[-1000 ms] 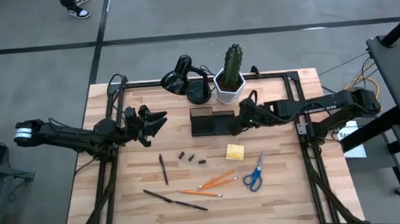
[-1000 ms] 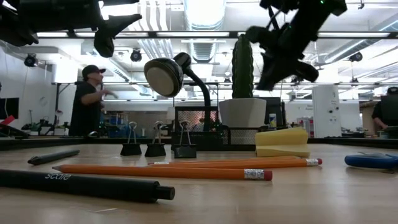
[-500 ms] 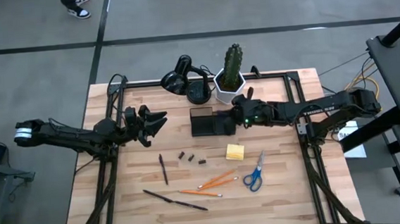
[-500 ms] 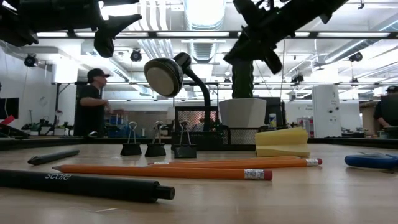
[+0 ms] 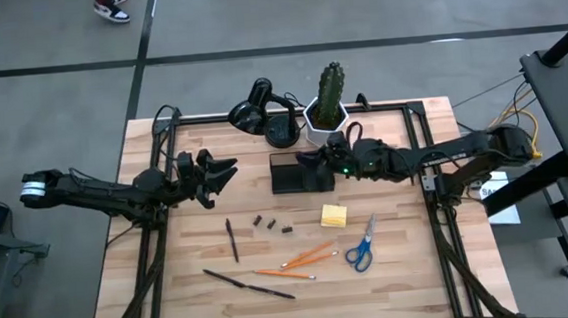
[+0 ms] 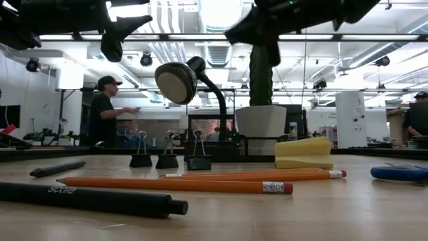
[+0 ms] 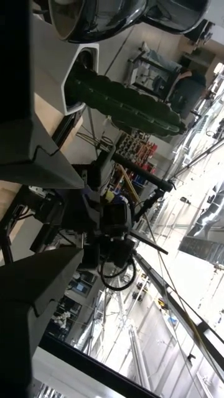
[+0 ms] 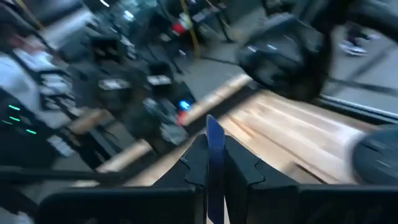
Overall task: Pick and place office supplies into organizer
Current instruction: Put the blue eraser into the black desk organizer, then put the yellow sticky notes into the black desk organizer
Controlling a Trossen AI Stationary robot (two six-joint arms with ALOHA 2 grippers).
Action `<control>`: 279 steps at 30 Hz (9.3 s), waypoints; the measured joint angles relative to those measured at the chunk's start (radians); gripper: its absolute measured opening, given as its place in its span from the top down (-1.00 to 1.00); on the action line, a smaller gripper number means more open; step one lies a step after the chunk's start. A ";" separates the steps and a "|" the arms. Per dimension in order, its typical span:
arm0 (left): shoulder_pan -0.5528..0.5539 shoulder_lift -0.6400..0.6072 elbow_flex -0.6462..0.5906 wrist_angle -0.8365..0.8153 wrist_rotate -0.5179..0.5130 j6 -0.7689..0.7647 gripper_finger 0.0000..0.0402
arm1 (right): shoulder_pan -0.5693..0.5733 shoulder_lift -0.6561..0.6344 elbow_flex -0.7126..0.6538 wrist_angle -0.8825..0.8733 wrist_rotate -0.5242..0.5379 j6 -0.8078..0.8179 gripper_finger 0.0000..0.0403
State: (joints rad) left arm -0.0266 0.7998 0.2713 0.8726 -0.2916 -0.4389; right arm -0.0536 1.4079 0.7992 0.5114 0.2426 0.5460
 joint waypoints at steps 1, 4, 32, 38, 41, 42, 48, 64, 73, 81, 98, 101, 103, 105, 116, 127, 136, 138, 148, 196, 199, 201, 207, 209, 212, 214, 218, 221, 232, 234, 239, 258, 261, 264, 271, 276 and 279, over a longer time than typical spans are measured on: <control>0.000 0.000 -0.001 -0.001 0.000 0.000 0.26 | 0.000 0.019 -0.001 0.039 -0.014 0.002 0.94; 0.000 0.000 -0.001 -0.001 0.000 0.000 0.26 | 0.000 0.091 -0.003 0.124 -0.060 0.029 0.94; 0.000 0.000 -0.012 -0.018 0.000 -0.001 0.26 | -0.021 0.342 0.307 -0.442 -0.161 -0.296 0.94; -0.001 0.000 -0.012 -0.024 0.000 -0.001 0.26 | -0.046 0.433 0.432 -0.636 -0.239 -0.371 0.94; -0.001 0.000 -0.012 -0.024 0.000 -0.001 0.26 | -0.052 0.471 0.484 -0.700 -0.242 -0.392 0.94; -0.001 0.000 -0.012 -0.024 0.000 -0.001 0.26 | -0.052 0.484 0.498 -0.727 -0.243 -0.403 0.94; -0.001 0.000 -0.012 -0.036 0.000 -0.002 0.26 | -0.059 0.508 0.541 -0.814 -0.239 -0.467 0.94; 0.000 0.005 -0.012 -0.052 0.000 -0.002 0.26 | -0.069 0.551 0.533 -0.871 -0.186 -0.608 0.94; 0.000 0.016 -0.012 -0.052 0.000 -0.001 0.26 | -0.071 0.558 0.532 -0.872 -0.153 -0.651 0.94; 0.000 0.032 -0.012 -0.051 0.000 -0.002 0.26 | -0.072 0.558 0.531 -0.871 -0.153 -0.663 0.94; 0.000 0.030 -0.012 -0.051 0.000 -0.020 0.26 | -0.072 0.558 0.528 -0.872 -0.130 -0.655 0.79; 0.000 0.031 -0.012 -0.052 0.000 -0.027 0.26 | -0.072 0.558 0.528 -0.872 -0.127 -0.655 0.72; -0.001 0.032 -0.012 -0.051 0.000 -0.027 0.26 | -0.072 0.558 0.528 -0.872 -0.127 -0.654 0.69; -0.001 0.032 -0.012 -0.052 0.000 -0.027 0.26 | -0.072 0.558 0.528 -0.872 -0.127 -0.654 0.67; -0.001 0.032 -0.012 -0.051 0.000 -0.027 0.26 | -0.072 0.558 0.535 -0.872 -0.127 -0.652 0.65; 0.000 0.032 -0.012 -0.051 0.000 -0.027 0.26 | -0.071 0.546 0.535 -0.874 -0.127 -0.601 0.63; 0.000 0.032 -0.012 -0.051 0.000 -0.027 0.26 | -0.057 0.464 0.536 -0.885 -0.128 -0.532 0.64; 0.000 0.032 -0.012 -0.051 0.000 -0.027 0.26 | -0.048 0.438 0.536 -0.906 -0.128 -0.516 0.62; 0.000 0.032 -0.012 -0.051 0.000 -0.027 0.26 | 0.023 0.316 0.534 -1.127 -0.117 -0.438 0.41; 0.000 0.031 -0.012 -0.061 0.001 -0.027 0.26 | 0.315 0.309 0.191 -1.097 0.015 -0.317 -0.02; 0.000 0.031 -0.012 -0.061 0.000 -0.027 0.26 | 0.311 0.309 0.181 -1.062 0.015 -0.319 -0.02; 0.000 0.034 -0.012 -0.062 0.000 -0.027 0.26 | 0.305 0.309 0.168 -1.041 0.015 -0.321 -0.02; 0.000 0.050 -0.012 -0.062 0.000 -0.027 0.26 | 0.294 0.309 0.128 -1.004 0.011 -0.337 -0.02; 0.000 0.056 -0.012 -0.061 0.000 -0.027 0.26 | 0.294 0.309 0.123 -1.003 0.010 -0.344 -0.02; 0.000 0.064 -0.012 -0.061 0.000 -0.028 0.26 | 0.294 0.309 0.118 -1.002 -0.009 -0.365 -0.02; 0.000 0.067 -0.012 -0.061 0.000 -0.029 0.26 | 0.293 0.309 0.116 -0.996 -0.016 -0.377 -0.02; 0.000 0.067 -0.012 -0.060 0.000 -0.029 0.26 | 0.290 0.309 0.108 -0.990 -0.018 -0.381 -0.02; 0.000 0.066 -0.012 -0.060 0.000 -0.029 0.26 | 0.290 0.309 0.088 -0.972 -0.019 -0.379 0.01; -0.001 0.066 -0.012 -0.059 0.000 -0.054 0.26 | 0.291 0.305 0.062 -0.933 -0.061 -0.384 0.38; -0.001 0.066 -0.012 -0.060 0.000 -0.054 0.26 | 0.291 0.306 0.064 -0.934 -0.064 -0.388 0.47; -0.001 0.066 -0.012 -0.059 0.000 -0.054 0.26 | 0.291 0.307 0.065 -0.940 -0.064 -0.392 0.73; 0.000 0.066 -0.012 -0.059 0.000 -0.053 0.26 | 0.290 0.245 0.091 -0.982 -0.016 -0.404 0.95; 0.000 0.066 -0.013 -0.059 0.000 -0.053 0.26 | 0.290 0.219 0.113 -0.991 -0.007 -0.427 0.95; 0.000 0.066 -0.013 -0.059 0.000 -0.053 0.26 | 0.289 0.200 0.132 -0.997 0.008 -0.440 0.95; 0.000 0.066 -0.013 -0.059 0.000 -0.053 0.26 | 0.270 0.182 0.162 -1.005 0.056 -0.485 0.96; 0.000 0.066 -0.013 -0.059 0.000 -0.053 0.26 | 0.242 0.182 0.178 -1.004 0.099 -0.555 0.96; 0.000 0.066 -0.012 -0.059 0.000 -0.053 0.26 | 0.215 0.180 0.181 -1.003 0.101 -0.591 0.96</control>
State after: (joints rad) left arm -0.0265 0.8654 0.2588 0.8139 -0.2916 -0.4919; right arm 0.1610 1.5883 0.9802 -0.4915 0.3439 -0.0446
